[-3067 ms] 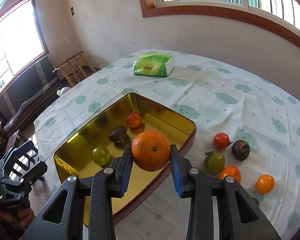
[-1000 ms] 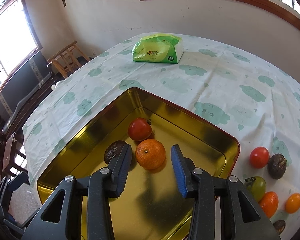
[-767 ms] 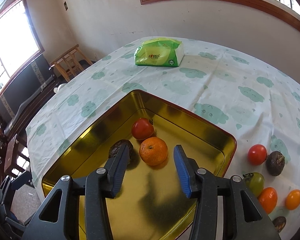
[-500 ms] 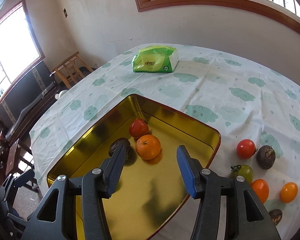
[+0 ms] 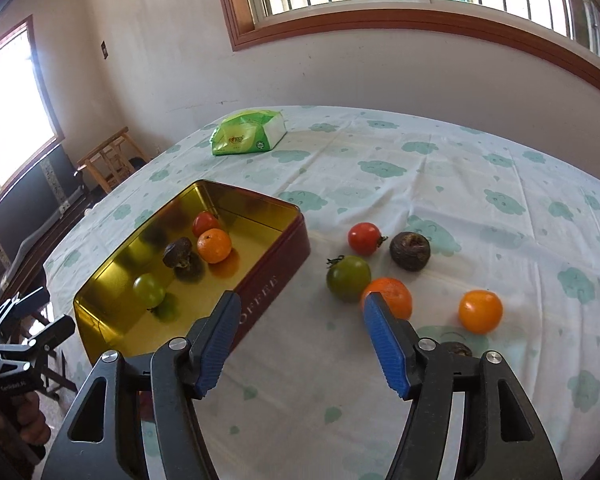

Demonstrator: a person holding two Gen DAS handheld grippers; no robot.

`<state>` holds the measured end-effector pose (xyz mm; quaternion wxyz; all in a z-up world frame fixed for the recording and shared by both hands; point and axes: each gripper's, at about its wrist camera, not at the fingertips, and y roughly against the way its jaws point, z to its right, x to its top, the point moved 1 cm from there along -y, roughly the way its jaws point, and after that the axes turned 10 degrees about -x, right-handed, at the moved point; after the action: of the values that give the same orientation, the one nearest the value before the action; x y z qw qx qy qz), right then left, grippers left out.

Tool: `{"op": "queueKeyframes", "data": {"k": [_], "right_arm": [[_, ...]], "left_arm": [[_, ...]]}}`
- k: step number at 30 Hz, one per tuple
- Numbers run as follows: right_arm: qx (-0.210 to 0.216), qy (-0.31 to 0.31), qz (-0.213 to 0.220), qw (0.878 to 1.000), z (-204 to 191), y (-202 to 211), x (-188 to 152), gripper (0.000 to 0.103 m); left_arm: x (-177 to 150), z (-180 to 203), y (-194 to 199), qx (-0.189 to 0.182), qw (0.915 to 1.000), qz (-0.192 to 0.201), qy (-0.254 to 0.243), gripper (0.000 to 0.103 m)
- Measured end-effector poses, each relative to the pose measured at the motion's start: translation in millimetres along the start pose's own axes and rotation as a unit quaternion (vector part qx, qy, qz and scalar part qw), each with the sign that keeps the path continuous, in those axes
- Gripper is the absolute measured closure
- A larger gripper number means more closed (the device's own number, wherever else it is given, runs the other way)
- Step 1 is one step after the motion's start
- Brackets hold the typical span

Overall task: Organize fruits
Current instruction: 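Withdraw right gripper from the tray, then move left gripper to the large orange mandarin and close around it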

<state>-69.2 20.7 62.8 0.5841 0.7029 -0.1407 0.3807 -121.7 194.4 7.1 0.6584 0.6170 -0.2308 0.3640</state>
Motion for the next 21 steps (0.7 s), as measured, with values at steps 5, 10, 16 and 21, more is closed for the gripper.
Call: {"op": "queueKeyframes", "data": {"k": [5,10,16,21], "right_arm": [[-0.059,-0.037,-0.002,0.998,61,7,-24,0.031],[-0.144,-0.076,-0.016,0.987,134,8,-49,0.031],[-0.197,-0.119,-0.024,0.973,199,12,-75,0.031],[-0.179,-0.163,-0.022,0.970,224,13,-91,0.031]], "left_arm": [[8,17,5,-0.011,0.9995,0.005,-0.029,0.006],[20,52,10,-0.062,0.9957,0.003,-0.069,0.006],[38,106,2,-0.141,0.9850,-0.015,-0.099,0.006],[55,145,-31,-0.203,0.9746,-0.065,-0.067,0.007]]}}
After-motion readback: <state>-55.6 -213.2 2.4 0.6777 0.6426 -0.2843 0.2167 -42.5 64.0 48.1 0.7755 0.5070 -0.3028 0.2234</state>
